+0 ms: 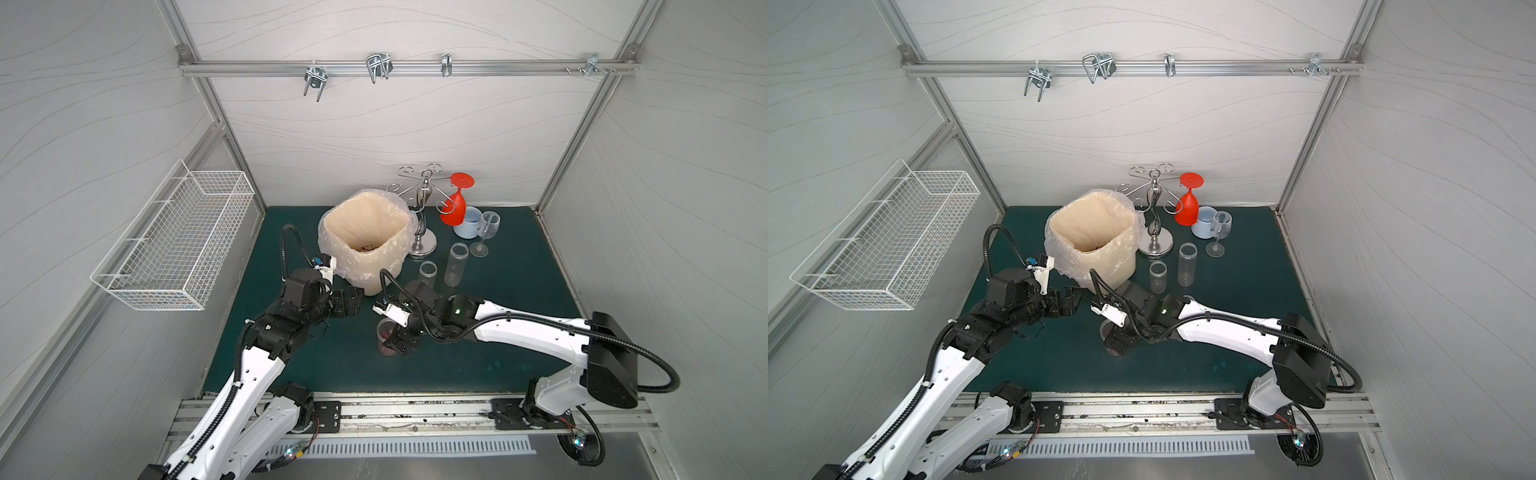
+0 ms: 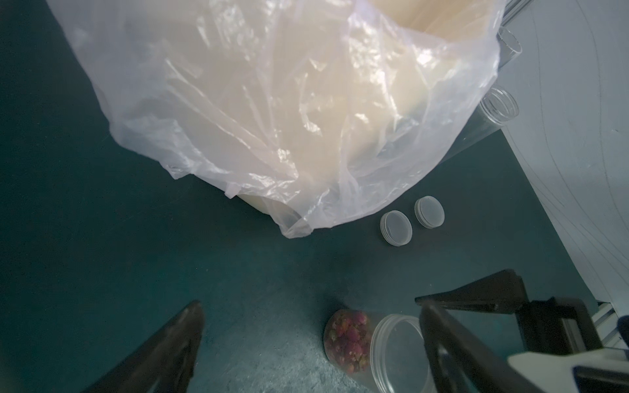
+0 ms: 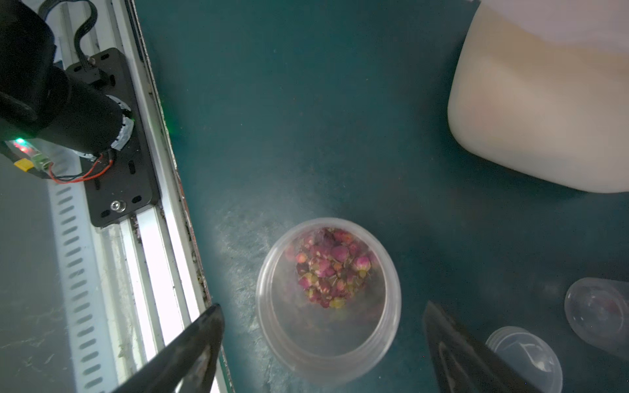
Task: Empty the moldy dried flower tea in the jars
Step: Pick up the jar from the center of the board.
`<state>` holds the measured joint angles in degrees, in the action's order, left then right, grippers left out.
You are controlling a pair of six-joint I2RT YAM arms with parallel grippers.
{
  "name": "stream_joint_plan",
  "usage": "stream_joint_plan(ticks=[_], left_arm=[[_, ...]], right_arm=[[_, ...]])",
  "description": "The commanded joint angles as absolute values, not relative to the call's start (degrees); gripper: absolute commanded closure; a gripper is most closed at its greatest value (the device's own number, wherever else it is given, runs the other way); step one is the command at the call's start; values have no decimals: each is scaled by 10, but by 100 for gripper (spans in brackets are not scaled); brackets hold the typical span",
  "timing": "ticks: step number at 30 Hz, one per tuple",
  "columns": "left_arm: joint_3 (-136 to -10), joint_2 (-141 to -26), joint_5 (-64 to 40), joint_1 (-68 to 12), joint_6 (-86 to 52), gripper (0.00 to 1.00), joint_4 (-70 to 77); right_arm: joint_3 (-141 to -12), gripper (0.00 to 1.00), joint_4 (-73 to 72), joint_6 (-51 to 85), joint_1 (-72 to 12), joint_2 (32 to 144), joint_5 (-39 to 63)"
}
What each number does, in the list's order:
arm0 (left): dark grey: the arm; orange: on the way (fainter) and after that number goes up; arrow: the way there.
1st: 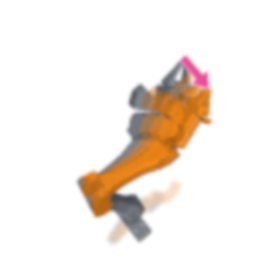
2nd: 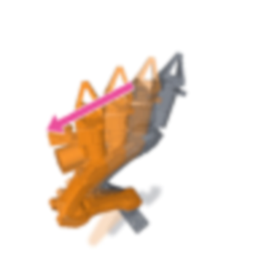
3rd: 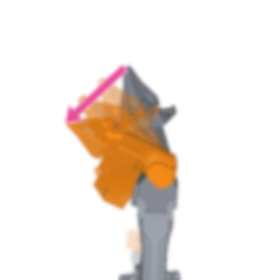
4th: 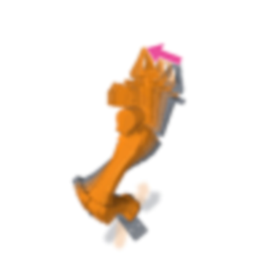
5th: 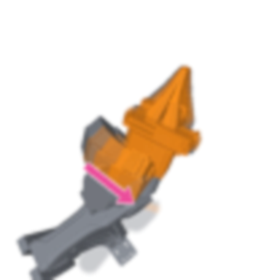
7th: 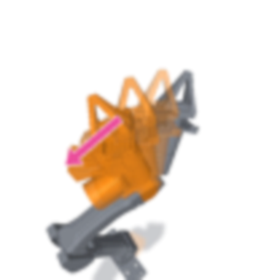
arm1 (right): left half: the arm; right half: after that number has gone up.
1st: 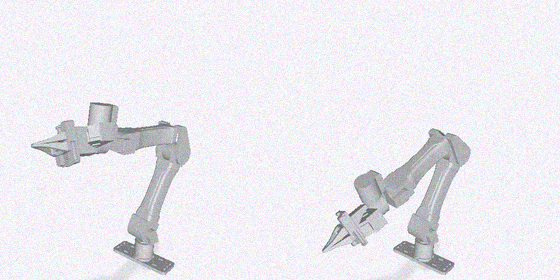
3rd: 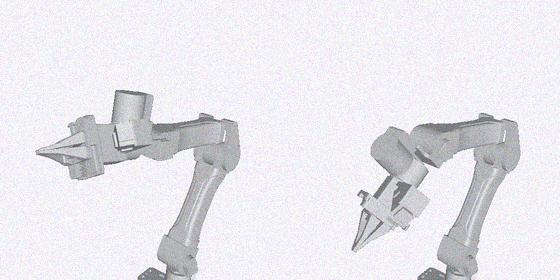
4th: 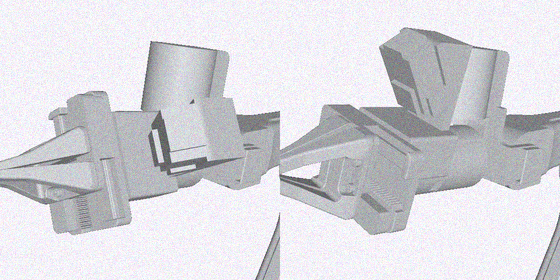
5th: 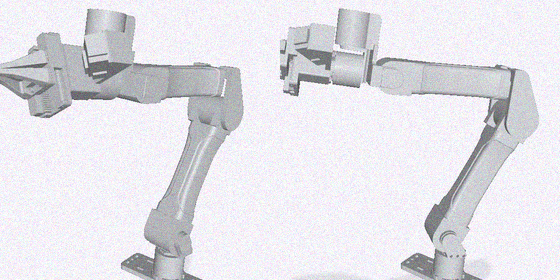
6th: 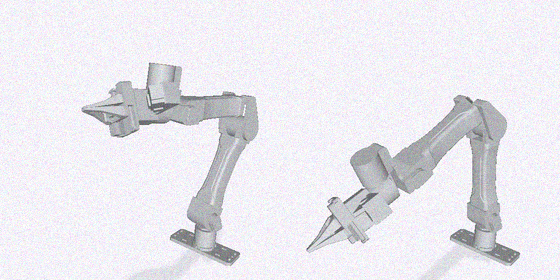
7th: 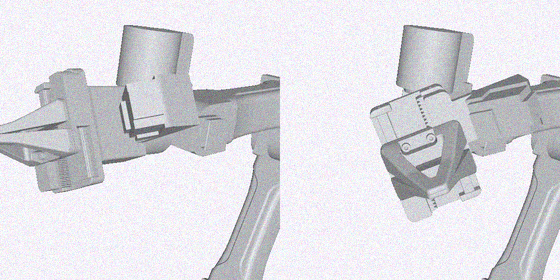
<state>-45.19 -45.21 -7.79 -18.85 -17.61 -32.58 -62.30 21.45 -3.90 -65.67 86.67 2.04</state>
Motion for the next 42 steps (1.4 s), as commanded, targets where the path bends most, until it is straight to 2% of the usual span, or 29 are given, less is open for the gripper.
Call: stream_joint_plan(ticks=[1,4,12,19,25,29,36,42], left_arm=[[-463,-452,-83,-185,-181,1,-319],[-463,-453,-82,-185,-179,1,-323],[-457,-451,-85,-185,-181,1,-318],[-456,-438,-125,-185,-164,1,-294],[-446,-415,-212,-186,-160,1,-208],[-436,-409,-268,-201,-150,5,-141],[-437,-430,-166,-361,-22,1,-102],[-450,-482,-155,-433,74,1,-76]], right_arm=[[-642,13,197,-55,-664,888,3],[-651,18,201,-61,-666,904,0],[-649,48,195,-62,-673,907,-5],[-628,65,196,-34,-668,833,-20],[-621,69,256,10,-609,717,12],[-630,74,309,53,-548,654,28],[-681,76,403,104,-465,636,73],[-704,79,428,147,-441,618,113]])
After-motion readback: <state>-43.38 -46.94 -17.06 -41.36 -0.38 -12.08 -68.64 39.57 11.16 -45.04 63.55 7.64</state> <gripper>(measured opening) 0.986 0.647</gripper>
